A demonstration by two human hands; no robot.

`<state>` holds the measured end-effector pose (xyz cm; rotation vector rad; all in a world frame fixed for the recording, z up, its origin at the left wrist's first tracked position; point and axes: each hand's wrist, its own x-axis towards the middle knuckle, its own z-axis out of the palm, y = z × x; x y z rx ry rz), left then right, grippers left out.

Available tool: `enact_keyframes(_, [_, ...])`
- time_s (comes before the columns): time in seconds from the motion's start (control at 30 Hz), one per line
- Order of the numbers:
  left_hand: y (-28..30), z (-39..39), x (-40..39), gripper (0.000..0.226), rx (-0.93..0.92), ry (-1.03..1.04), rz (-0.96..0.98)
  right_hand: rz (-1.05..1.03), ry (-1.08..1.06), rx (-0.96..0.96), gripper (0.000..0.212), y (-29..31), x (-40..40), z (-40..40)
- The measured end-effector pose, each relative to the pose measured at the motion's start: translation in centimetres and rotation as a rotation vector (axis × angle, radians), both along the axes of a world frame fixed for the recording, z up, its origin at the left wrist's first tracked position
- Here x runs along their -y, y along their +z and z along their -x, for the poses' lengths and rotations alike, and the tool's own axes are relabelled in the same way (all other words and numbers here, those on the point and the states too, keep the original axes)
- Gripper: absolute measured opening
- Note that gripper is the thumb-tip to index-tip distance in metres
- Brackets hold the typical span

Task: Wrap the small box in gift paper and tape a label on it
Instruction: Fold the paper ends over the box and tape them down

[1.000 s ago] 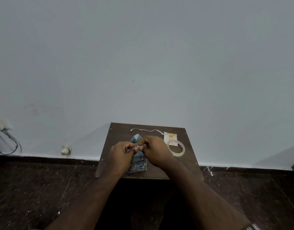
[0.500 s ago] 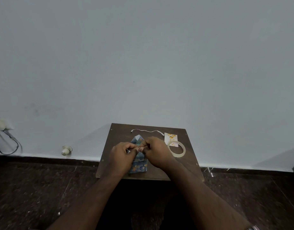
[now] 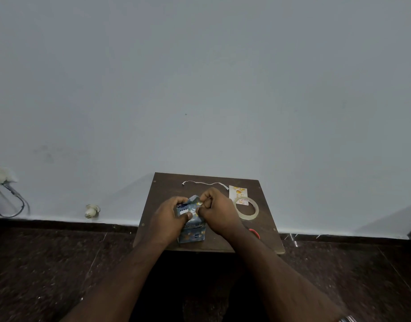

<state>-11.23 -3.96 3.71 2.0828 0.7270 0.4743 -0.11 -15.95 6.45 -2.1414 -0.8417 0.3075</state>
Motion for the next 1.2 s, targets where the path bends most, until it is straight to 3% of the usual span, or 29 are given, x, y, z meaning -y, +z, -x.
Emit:
enact_keyframes(0.3, [-0.7, 0.3, -0.5, 0.031, 0.045, -0.049, 0.010, -0.003, 0.026, 0.057, 0.033, -0.1, 0.0, -0.7])
enact_keyframes(0.47, [-1.6, 0.4, -1.0, 0.054, 0.043, -0.157, 0.046, -0.009, 0.062, 0.079, 0.018, -0.7, 0.1, -0.8])
enact_keyframes(0.7, [-1.8, 0.6, -0.9, 0.051, 0.045, -0.095, 0.009, -0.065, 0.082, 0.120, 0.016, -1.3, 0.3, -0.5])
enact_keyframes(1.0, [-1.8, 0.5, -0.9, 0.054, 0.030, -0.075, -0.006, 0.097, 0.267, 0.306, 0.030, -0.7, 1.3, -0.7])
enact_keyframes(1.2, [-1.8, 0.3, -1.1, 0.056, 0.020, -0.083, 0.030, 0.222, 0.367, 0.321, 0.039, -0.8, 1.7, -0.8])
